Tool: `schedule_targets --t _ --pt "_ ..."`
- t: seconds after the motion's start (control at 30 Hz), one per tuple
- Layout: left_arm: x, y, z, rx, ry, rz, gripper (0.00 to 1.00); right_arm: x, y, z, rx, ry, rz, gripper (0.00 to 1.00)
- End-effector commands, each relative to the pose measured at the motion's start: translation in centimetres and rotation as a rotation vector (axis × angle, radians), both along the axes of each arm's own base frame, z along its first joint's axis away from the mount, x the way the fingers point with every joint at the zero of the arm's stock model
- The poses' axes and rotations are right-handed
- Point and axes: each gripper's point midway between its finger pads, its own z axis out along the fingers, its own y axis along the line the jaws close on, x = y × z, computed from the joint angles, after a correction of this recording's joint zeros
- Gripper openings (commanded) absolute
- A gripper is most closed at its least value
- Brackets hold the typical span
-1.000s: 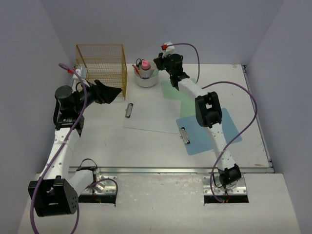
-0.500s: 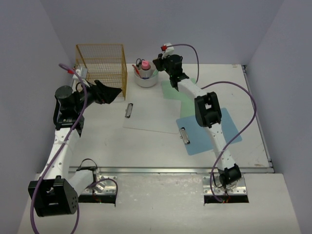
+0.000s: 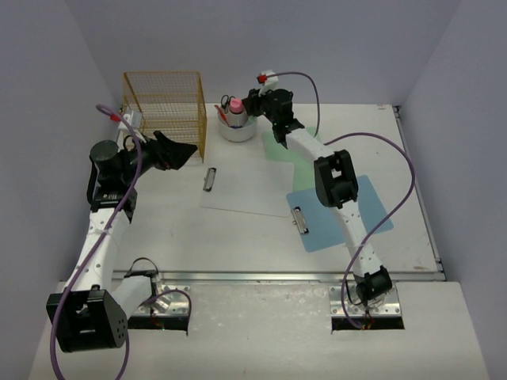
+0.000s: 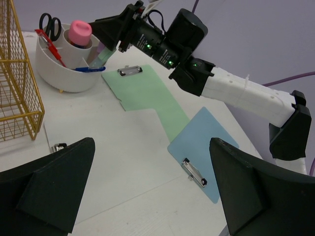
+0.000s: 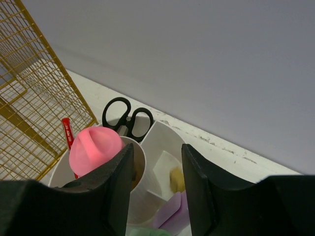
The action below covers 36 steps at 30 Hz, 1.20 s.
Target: Organize the desk
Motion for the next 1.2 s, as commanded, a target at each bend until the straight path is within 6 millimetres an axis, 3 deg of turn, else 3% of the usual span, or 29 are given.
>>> schedule_targets --t 0.0,0.2,0.33,0.37,0.47,0.5,0.53,0.73,0.77,0.83,0.9,0.97,1.0,1.03,1.1,1.17 --pt "-0.2 0.3 1.4 0.008 -0.059 0.005 1.00 0.5 0.4 5.1 0.047 -0.126 0.001 0.45" --pt "-0.3 0.3 1.4 0.008 -0.064 0.005 1.00 0.2 0.5 7.1 0.054 -0.154 0.012 0.45" --pt "-0.1 0.3 2.3 0.022 -0.084 0.007 1.00 -1.4 0.1 13.3 0.053 -0.252 0.039 0.45" --pt "-0.1 0.4 2.6 0.028 -0.089 0.006 1.00 -1.8 0.1 14.1 0.038 -0.267 0.051 0.45" --pt "0.0 0.5 3.2 0.038 -0.102 0.010 1.00 -3.9 -0.8 18.3 -0.011 -0.328 0.071 0.45" --pt "0.0 0.5 3.4 0.045 -0.110 0.014 1.00 -5.4 -1.5 21.6 -0.020 -0.374 0.074 0.46" --pt "0.0 0.7 3.6 0.060 -0.122 0.023 1.00 -6.4 -2.4 21.8 -0.077 -0.371 0.077 0.46" --pt "-0.5 1.7 3.5 0.173 -0.185 0.080 1.00 -13.7 -8.8 18.4 -0.356 -0.126 0.086 0.56" --pt "-0.5 1.9 3.5 0.188 -0.195 0.091 1.00 -13.7 -9.2 18.2 -0.380 -0.122 0.071 0.56" --pt "-0.9 2.1 3.2 0.220 -0.206 0.105 1.00 -18.0 -11.8 13.5 -0.491 0.070 0.079 0.52" --pt "-1.1 2.5 2.8 0.239 -0.199 0.123 1.00 -22.0 -13.7 11.6 -0.525 0.203 0.077 0.51" --pt "-1.3 2.7 2.5 0.265 -0.198 0.136 1.00 -26.1 -15.4 7.2 -0.533 0.409 0.060 0.48" --pt "-1.3 2.9 2.5 0.274 -0.201 0.144 1.00 -27.2 -16.0 6.3 -0.534 0.452 0.046 0.47" --pt "-1.4 3.2 2.2 0.286 -0.194 0.158 1.00 -30.4 -17.1 3.9 -0.507 0.608 0.006 0.47" --pt "-1.5 3.3 2.2 0.295 -0.202 0.171 1.00 -32.6 -18.3 1.8 -0.488 0.705 -0.054 0.47" --pt "-1.9 3.6 1.4 0.308 -0.175 0.183 1.00 -36.2 -20.0 -0.9 -0.472 0.852 -0.154 0.47"
